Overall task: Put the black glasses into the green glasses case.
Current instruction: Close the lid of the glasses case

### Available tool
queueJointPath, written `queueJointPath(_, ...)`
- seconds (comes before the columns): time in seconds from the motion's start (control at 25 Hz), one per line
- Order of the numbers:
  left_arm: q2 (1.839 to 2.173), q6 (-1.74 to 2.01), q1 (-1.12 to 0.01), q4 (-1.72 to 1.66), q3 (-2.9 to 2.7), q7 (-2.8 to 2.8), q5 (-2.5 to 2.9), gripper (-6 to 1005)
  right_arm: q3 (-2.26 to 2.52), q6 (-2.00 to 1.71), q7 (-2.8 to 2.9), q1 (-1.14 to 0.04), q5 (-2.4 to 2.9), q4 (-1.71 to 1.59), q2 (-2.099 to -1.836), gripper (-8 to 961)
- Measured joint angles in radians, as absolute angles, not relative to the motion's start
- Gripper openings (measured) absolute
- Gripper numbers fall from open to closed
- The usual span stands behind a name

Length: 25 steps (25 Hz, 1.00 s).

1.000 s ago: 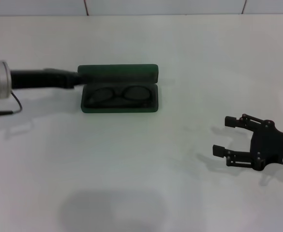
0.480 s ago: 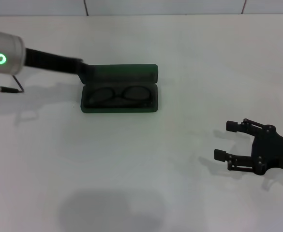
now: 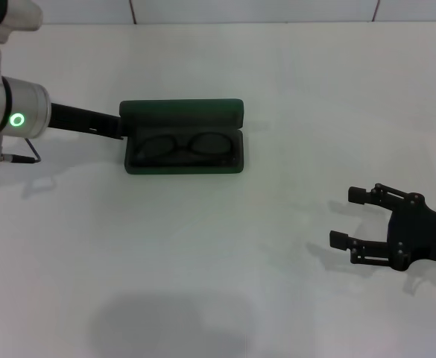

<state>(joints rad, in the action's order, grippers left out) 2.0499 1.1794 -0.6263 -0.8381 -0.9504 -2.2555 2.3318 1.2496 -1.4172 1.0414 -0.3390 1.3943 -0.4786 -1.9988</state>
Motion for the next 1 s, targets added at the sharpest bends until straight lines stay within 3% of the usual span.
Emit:
queueJointPath(0.8,2.05,1.036,-0.62,-0.812,-0.945,-2.236,2.308,-1,1.249,-1.417,1.041,-0.341,1.394,-0.479,-2.002,884)
queueJointPath(1.0,2.025,1.188,-0.618,-0.841,-0.921,-2.244,2.287,-1,1.249,-1.414,1.042,-0.341,1.394,-0.479,-2.001,884)
